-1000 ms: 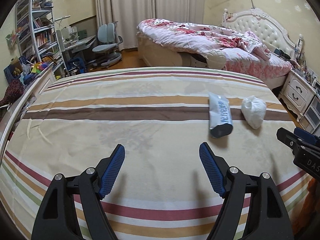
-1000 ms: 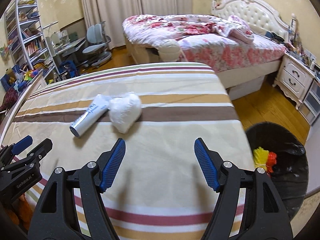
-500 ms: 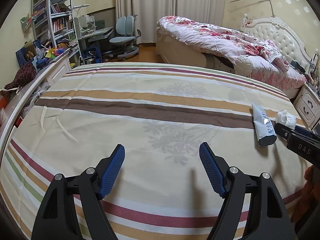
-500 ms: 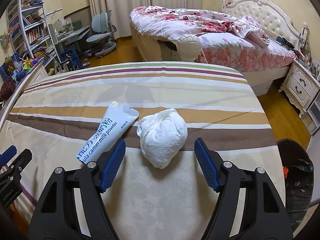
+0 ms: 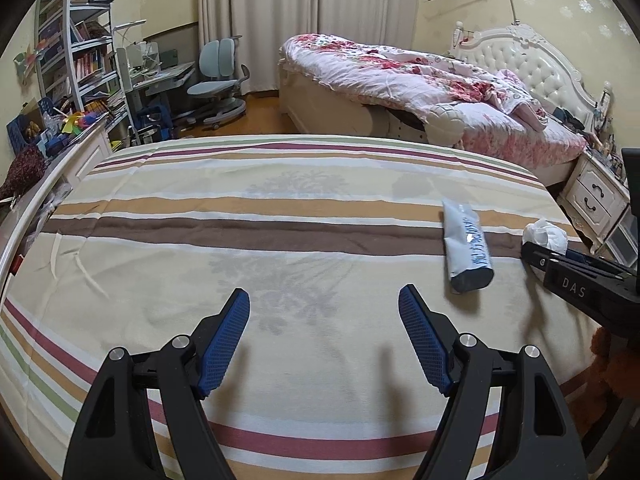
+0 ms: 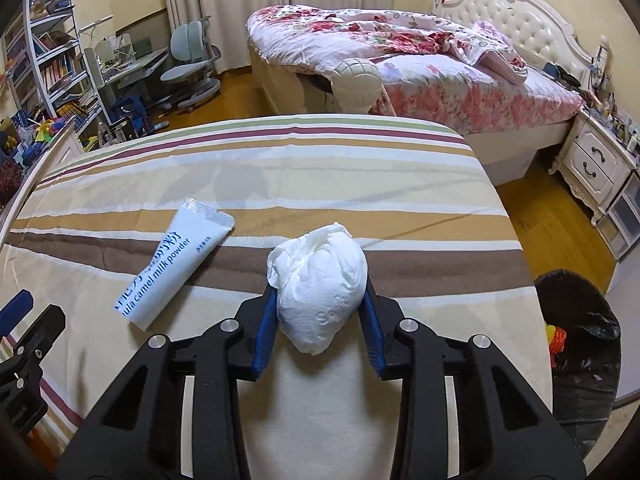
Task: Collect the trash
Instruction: 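Grasp the white milk-powder tube with the left gripper while the right gripper holds the tissue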
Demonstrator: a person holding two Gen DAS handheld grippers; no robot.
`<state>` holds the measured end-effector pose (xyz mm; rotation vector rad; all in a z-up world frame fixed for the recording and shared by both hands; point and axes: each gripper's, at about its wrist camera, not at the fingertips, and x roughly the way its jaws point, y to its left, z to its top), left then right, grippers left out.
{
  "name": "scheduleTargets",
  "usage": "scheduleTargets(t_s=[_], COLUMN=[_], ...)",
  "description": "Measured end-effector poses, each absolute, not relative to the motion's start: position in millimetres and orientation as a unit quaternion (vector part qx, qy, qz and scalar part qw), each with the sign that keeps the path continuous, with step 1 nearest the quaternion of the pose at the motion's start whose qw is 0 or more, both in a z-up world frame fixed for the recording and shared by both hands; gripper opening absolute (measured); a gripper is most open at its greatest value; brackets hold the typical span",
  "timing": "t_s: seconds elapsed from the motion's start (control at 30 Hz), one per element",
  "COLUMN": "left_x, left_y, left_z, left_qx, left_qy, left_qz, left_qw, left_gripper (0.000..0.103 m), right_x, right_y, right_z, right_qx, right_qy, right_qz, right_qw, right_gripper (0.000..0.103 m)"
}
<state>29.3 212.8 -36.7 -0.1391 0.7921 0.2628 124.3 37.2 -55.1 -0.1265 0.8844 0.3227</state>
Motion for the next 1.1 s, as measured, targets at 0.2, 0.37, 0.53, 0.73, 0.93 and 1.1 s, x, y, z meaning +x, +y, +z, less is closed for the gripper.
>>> scheduleTargets(t_s=[0.2, 0.37, 0.53, 0.73, 0.93, 1.1], left_x=[41.4, 51.9, 66.4, 88.7, 101.8, 100.6], left_y=[179.3, 161.4, 152.3, 150.1, 151.3, 149.1], left_z=[-39.8, -41.2, -41.9, -43.9, -47.4, -51.9], left_qx=[-0.05, -0.038, -0.033, -0.035, -0.038, -0.038], left_qy=[0.39, 0.392, 0.396, 0.405, 0.417, 0.425], left_qz=[0.09, 0.074, 0.066, 0.066, 0.058, 0.041], left_qw=[0.915, 0.916, 0.915, 0.911, 0.906, 0.903], left_gripper=[0.075, 0.075, 0.075, 0.075, 0.065, 0.036], right_x=[118.8, 121.0, 125.2, 127.1, 127.6, 127.9], right_y=[8.9, -8.6, -18.0, -15.3, -15.9, -15.7], right_z=[-56.3, -56.0, -56.8, -56.5, -56.8, -56.5], right_qx=[-0.062, -0.058, -0.047, -0.054, -0.055, -0.055], right_qy=[0.425, 0.426, 0.427, 0.425, 0.425, 0.425], right_qz=[0.141, 0.132, 0.132, 0.134, 0.136, 0.136], right_qw=[0.892, 0.893, 0.893, 0.894, 0.893, 0.893], right_gripper=[0.036, 0.036, 0.036, 0.036, 0.037, 0.037])
